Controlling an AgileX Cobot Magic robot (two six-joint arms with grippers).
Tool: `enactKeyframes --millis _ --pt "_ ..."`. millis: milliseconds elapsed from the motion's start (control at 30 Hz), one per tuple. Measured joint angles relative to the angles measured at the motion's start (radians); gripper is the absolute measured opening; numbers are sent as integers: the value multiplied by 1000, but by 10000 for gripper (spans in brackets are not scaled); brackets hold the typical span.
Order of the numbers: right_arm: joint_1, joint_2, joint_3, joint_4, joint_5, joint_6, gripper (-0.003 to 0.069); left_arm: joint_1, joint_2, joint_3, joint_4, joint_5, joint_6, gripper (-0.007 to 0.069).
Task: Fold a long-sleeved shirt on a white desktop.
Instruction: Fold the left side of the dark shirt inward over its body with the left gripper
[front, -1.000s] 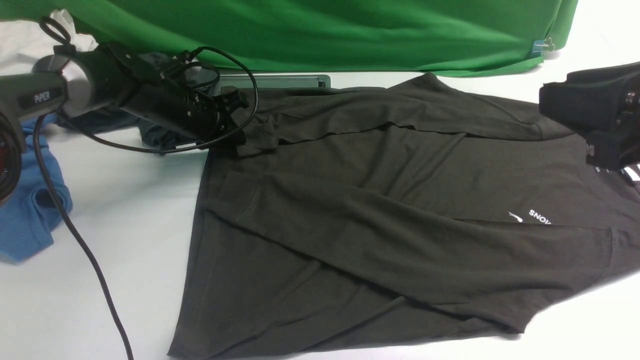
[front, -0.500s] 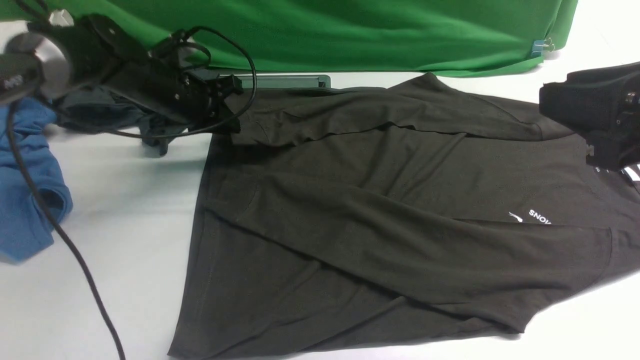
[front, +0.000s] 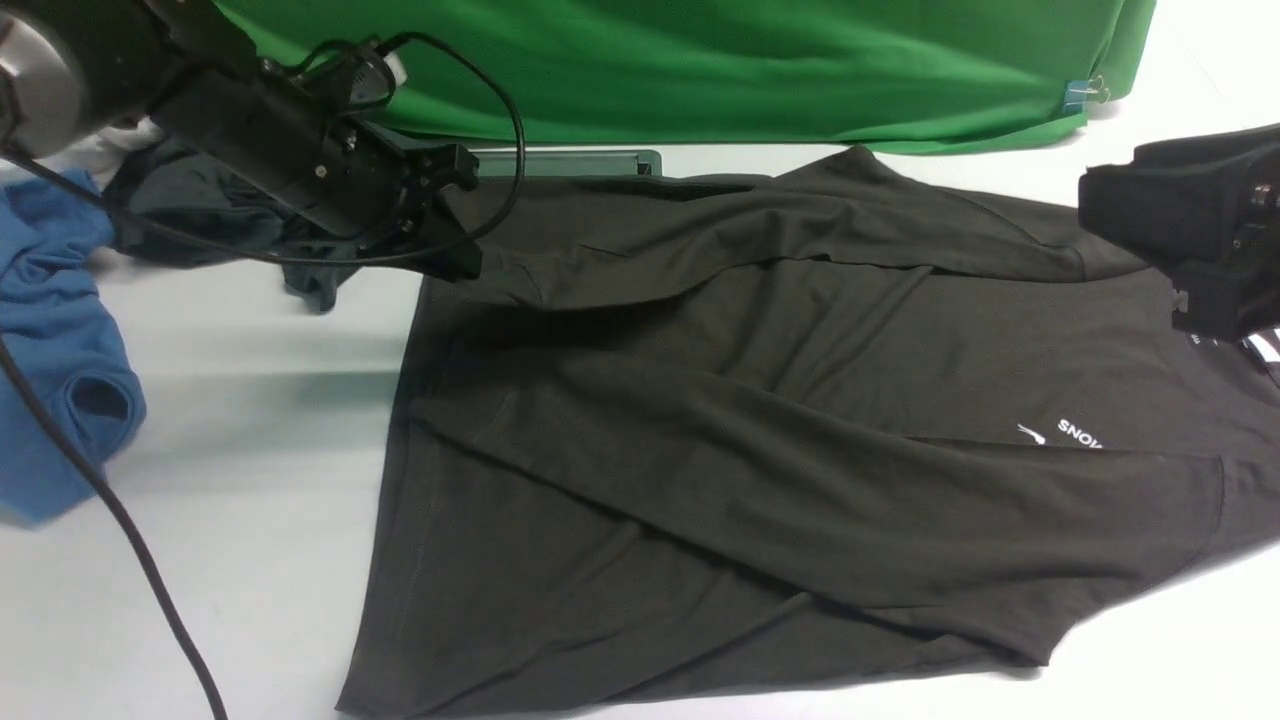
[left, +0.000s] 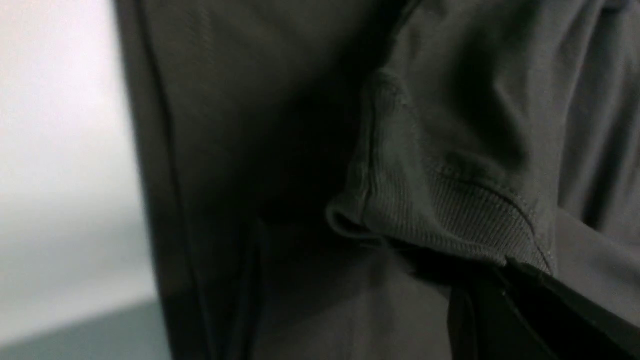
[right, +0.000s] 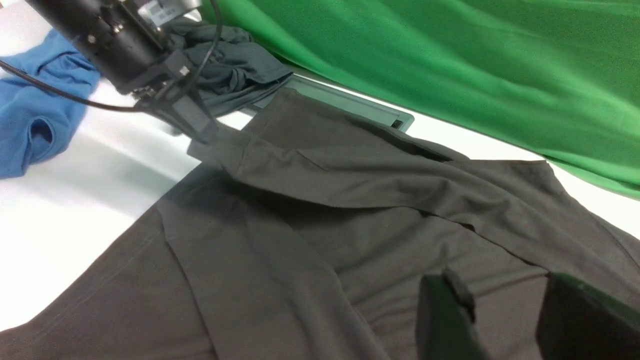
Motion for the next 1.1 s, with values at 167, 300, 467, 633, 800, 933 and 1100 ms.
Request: enactKeyframes --millis 167,300,467,633,800,933,1100 --pt "0 0 0 0 1 0 262 0 -40 4 1 44 11 29" --pt "0 0 0 -1 1 0 262 0 -84 59 1 37 17 29" --pt "0 0 0 -1 1 0 262 0 -113 191 -4 -16 32 29" --pt "0 0 0 -1 1 0 262 -2 -114 359 -7 -151 38 29" --pt "0 0 0 -1 1 0 262 -4 -114 406 -5 -237 38 31" --pt "0 0 0 -1 1 0 262 -4 -114 406 2 -214 38 72" --pt "0 0 0 -1 1 0 262 -4 -126 407 66 -149 36 212"
